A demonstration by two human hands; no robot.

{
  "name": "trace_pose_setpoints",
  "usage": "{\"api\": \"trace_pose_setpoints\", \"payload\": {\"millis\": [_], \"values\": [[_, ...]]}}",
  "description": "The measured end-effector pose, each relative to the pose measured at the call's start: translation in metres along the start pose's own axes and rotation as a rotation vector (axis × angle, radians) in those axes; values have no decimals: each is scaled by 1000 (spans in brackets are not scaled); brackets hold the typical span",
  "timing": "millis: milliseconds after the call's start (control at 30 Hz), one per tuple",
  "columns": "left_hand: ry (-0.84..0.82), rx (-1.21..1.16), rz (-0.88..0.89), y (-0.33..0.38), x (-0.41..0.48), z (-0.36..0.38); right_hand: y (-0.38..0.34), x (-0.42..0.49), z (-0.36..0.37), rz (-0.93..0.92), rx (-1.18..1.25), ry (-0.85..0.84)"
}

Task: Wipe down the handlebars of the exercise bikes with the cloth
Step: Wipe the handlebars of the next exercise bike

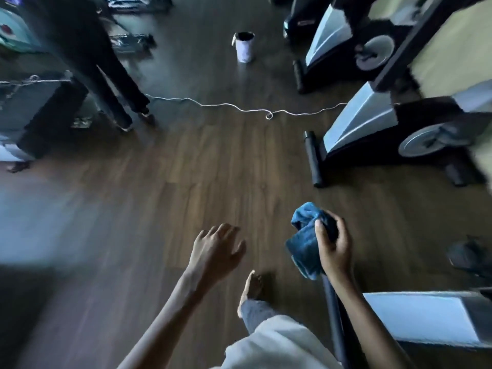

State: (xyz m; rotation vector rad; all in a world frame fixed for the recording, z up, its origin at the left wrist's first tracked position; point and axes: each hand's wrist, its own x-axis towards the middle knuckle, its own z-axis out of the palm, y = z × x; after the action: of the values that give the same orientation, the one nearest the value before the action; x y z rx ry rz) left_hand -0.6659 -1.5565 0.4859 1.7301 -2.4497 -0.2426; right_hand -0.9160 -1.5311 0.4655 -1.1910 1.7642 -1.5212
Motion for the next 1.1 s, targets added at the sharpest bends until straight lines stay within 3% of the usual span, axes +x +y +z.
{"api": "trace_pose_setpoints", "payload": {"millis": [267,467,667,833,967,1100], "values": [[-84,-40,148,0,200,-24,2,143,23,81,-37,169],[-82,-52,391,37,356,-18,10,238,6,149,-63,356],[-125,-134,609,106,511,-8,17,322,-26,218,-312,642],[-188,-183,840,180,627,-7,11,387,-40,248,-293,859],[-333,-168,1000,243,681,-2,9,417,-57,310,-315,1015],[-331,-132,1259,304,705,7,8,430,-79,317,-355,1142]]}}
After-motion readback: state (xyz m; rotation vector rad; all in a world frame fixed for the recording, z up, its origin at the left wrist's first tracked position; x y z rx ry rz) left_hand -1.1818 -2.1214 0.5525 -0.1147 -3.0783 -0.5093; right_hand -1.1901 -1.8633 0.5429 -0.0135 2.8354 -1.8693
